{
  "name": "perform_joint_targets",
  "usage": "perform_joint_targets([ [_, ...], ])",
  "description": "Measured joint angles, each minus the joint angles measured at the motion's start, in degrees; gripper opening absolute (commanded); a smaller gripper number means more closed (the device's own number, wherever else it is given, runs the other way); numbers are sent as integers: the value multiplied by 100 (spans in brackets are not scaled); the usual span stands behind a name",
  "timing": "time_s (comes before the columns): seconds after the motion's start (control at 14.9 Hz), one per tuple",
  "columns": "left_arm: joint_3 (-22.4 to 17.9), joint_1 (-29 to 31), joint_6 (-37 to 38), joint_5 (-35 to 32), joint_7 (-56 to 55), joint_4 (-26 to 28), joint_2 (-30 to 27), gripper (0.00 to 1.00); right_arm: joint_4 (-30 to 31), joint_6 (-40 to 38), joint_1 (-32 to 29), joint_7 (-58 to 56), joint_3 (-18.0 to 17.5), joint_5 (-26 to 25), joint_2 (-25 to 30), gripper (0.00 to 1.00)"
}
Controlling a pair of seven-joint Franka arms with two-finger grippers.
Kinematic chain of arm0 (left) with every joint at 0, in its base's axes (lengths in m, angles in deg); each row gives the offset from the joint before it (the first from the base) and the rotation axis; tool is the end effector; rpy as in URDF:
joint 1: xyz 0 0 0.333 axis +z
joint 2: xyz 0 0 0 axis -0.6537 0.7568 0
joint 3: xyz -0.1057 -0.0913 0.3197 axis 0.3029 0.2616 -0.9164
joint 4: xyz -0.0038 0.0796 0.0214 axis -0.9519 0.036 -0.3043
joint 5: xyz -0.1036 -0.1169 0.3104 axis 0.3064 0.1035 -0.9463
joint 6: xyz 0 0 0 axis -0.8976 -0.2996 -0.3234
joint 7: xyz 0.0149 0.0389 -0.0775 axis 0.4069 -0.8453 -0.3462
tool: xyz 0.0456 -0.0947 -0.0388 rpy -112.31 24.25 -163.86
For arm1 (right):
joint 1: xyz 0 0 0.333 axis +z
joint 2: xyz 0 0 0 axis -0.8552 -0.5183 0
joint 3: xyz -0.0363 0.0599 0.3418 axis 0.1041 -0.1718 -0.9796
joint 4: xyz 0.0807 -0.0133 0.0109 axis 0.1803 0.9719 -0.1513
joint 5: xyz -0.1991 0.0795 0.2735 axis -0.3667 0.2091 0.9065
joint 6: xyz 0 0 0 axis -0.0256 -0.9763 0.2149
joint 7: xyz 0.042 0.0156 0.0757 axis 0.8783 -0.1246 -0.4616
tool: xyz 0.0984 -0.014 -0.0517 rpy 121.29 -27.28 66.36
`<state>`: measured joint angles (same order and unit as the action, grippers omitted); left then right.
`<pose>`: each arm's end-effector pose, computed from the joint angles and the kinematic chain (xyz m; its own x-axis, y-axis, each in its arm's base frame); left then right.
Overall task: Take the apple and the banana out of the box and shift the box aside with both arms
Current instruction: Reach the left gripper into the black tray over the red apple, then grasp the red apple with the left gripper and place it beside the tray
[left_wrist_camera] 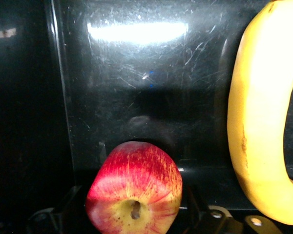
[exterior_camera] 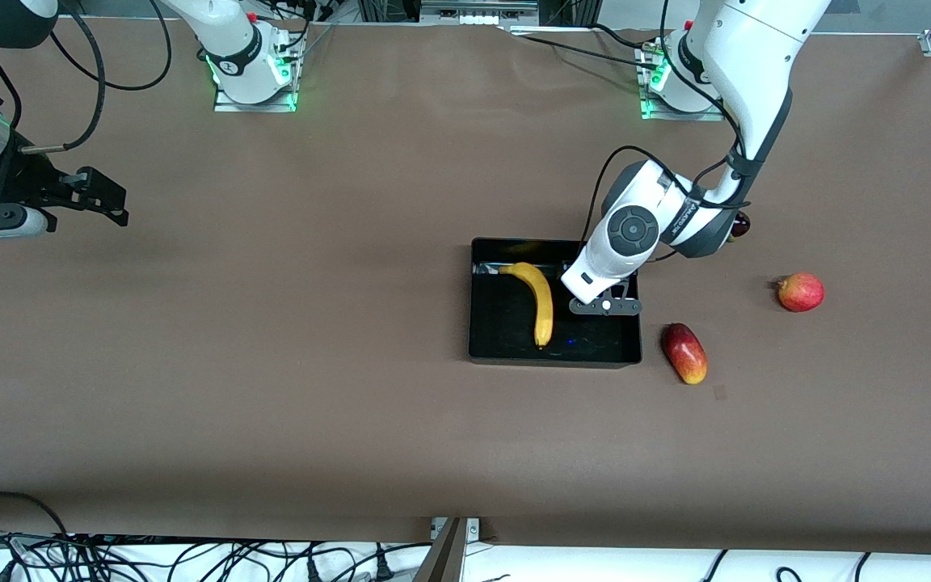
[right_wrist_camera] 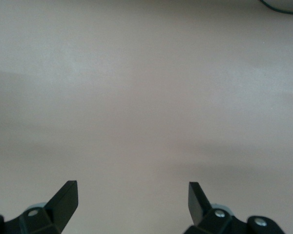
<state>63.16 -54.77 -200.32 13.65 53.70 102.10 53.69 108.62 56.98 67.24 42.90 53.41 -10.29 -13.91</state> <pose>0.5286 -0.2623 0.2632 0.9878 -0.0004 -0.1556 -0.0053 -0.9995 -0.0306 0.5304 0.0359 0.6211 0.9941 0.1040 0.0311 0.1035 -0.9945 0.0163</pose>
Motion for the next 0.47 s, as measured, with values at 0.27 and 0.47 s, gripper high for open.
perform_joint_targets([
  [0.27,2,9,208,0,-56,-149,-133,27,0,0,0,0,0,0,0,100],
  [0.47,42,31,1622,0,-59,-814,-479,28,0,0,0,0,0,0,0,100],
])
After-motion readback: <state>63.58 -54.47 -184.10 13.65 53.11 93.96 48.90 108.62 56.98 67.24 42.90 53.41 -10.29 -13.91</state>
